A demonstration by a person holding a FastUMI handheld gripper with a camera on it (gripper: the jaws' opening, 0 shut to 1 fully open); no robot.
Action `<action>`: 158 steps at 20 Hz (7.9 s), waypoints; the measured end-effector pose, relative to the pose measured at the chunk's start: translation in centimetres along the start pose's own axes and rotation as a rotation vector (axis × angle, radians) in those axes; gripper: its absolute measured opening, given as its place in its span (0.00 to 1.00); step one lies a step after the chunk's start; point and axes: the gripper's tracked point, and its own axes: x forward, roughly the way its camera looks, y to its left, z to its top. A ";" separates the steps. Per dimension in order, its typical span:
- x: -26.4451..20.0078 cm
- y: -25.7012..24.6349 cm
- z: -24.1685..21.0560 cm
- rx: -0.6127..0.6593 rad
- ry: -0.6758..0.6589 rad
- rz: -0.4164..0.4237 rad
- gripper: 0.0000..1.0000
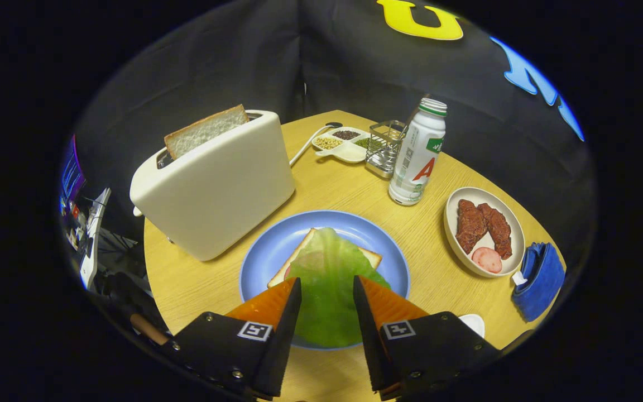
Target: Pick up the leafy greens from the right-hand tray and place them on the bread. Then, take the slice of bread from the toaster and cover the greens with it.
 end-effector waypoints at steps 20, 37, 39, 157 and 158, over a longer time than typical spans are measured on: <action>-4.4 8.9 7.2 0.029 -0.538 -0.124 0.57; -0.5 18.7 15.4 0.009 -0.663 -0.159 0.58; 0.5 18.1 15.6 0.013 -0.650 -0.193 0.58; -24.3 -16.2 -12.9 0.223 -0.804 -0.628 0.39; -25.1 -17.1 -13.7 0.209 -0.810 -0.643 0.40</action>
